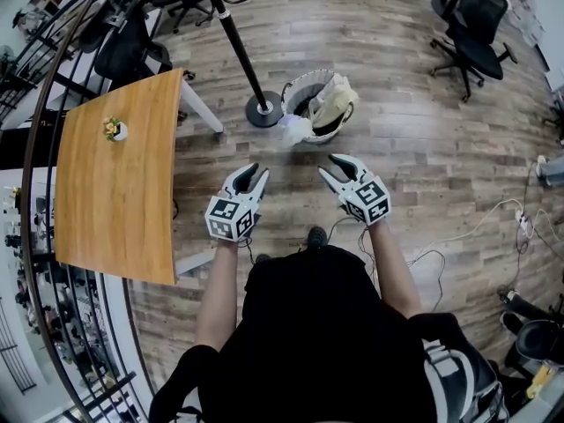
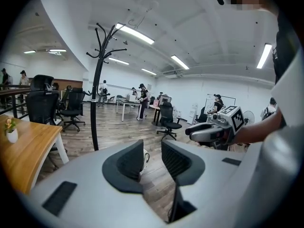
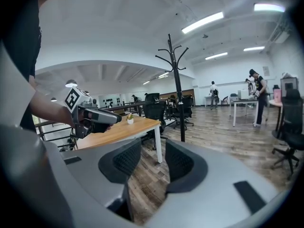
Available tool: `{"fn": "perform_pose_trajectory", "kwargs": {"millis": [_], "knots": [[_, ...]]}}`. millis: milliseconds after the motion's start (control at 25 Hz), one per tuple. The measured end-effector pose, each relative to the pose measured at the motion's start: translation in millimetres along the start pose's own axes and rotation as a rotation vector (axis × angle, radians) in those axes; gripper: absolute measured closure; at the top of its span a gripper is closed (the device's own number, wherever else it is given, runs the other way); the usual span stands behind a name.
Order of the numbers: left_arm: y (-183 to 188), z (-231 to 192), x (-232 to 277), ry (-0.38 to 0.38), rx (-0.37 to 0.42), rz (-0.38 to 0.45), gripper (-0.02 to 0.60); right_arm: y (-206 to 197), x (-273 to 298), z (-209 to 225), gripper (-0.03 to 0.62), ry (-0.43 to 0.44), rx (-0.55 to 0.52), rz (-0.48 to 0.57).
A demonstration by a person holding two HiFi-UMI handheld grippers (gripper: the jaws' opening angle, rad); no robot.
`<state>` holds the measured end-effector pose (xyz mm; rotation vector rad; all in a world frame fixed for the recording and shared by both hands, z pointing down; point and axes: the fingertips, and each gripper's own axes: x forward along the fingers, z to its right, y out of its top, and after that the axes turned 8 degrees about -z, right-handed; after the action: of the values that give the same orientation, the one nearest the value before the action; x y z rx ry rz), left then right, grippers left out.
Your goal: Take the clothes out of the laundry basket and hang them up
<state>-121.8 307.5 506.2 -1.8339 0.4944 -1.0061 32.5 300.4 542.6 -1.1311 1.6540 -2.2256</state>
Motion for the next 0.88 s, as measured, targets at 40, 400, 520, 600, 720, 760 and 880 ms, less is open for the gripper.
{"fn": "perform_pose_trajectory", "kwargs": {"millis": [40,400,520,600,720,760,880], "knots": [[0.2,0.1,1.2,0.004,-0.001,0.000,0.468,-0.2,0.0,1.9,0.421,0.002,-0.001,-0.001],[4.6,3.3,15.1,0.013,-0.072,0.022,0.465,-3.6,3.6,18.7,0.419,0.034,0.003,-0.013],[1.0,8.6,20.5,0.018,-0.072,0.018,0.465,-7.4,2.6,25.7,0.427,0.037,0.012,-0.021],[0.3,10.3,23.4,0.021,-0.071,0.015,0.464,-9.7,1.2,31.9,0.428,0.031,0.016,-0.023],[0.1,7.9,26.0,0.025,-0.076,0.012,0.465,-11.2,0.8,36.9,0.428,0.026,0.015,-0.029],[0.1,6.8,27.1,0.026,-0.078,0.011,0.465,-11.7,1.2,38.1,0.430,0.024,0.016,-0.032],[0.9,5.3,33.2,0.020,-0.082,0.008,0.465,-13.3,2.4,43.4,0.437,0.014,0.021,-0.043]]}}
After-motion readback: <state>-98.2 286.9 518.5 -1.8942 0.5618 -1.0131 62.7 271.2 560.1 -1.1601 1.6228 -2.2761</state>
